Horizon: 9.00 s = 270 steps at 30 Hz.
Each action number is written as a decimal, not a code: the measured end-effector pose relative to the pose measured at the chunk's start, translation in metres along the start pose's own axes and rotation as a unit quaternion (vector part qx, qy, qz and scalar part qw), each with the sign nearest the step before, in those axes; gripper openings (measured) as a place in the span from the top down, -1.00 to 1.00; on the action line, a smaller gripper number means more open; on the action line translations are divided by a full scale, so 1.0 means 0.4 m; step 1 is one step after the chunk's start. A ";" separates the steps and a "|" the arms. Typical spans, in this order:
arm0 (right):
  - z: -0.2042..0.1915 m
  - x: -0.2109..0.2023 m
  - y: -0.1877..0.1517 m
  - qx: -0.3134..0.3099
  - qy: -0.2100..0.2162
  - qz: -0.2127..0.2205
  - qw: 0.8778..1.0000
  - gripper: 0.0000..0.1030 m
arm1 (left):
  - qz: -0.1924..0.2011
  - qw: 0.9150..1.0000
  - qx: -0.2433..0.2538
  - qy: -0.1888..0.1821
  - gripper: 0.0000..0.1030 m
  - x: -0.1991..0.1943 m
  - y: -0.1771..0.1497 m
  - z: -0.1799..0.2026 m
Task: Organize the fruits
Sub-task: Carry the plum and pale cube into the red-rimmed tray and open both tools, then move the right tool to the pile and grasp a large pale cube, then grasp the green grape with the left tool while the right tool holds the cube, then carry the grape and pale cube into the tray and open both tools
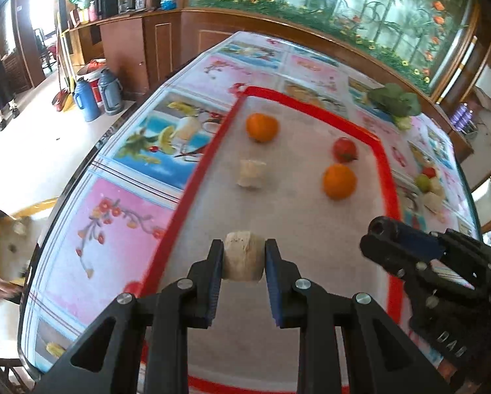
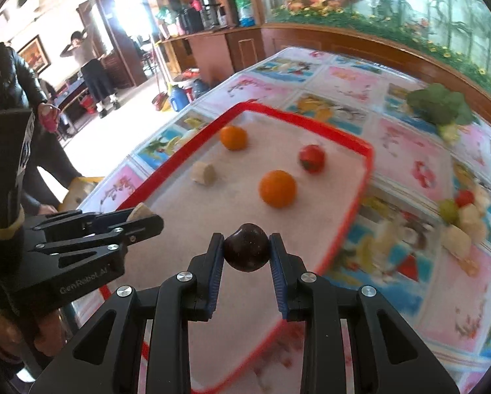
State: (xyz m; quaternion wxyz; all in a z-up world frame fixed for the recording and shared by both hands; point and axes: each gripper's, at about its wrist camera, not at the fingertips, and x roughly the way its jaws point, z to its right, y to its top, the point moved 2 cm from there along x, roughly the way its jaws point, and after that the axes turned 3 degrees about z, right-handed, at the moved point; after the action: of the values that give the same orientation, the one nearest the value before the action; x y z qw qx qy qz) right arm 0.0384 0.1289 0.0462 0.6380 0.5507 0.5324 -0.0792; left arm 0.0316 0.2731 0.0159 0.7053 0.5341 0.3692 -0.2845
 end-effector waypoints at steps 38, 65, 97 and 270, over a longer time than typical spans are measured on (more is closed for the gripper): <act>-0.010 0.121 -0.003 -0.010 -0.041 -0.049 0.998 0.33 | 0.000 0.998 0.029 0.048 0.03 0.038 -0.003 -0.010; 0.146 -0.157 -0.177 0.035 -0.021 -0.017 0.999 0.27 | 0.030 0.996 0.088 0.014 -0.44 -0.103 -0.096 0.293; 0.546 -0.039 -0.081 0.163 -0.116 0.022 0.979 0.27 | -0.022 0.993 0.114 -0.007 -0.46 -0.050 -0.125 0.473; -0.074 0.074 -0.095 -0.068 0.020 -0.055 0.996 0.29 | -0.007 1.000 0.017 0.017 0.32 -0.043 -0.132 -0.004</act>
State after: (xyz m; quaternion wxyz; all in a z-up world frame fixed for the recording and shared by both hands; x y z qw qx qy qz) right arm 0.0073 0.1520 0.0049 0.6581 0.4770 0.5787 -0.0667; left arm -0.0203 0.2604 0.0011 0.6879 0.5477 0.3803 -0.2865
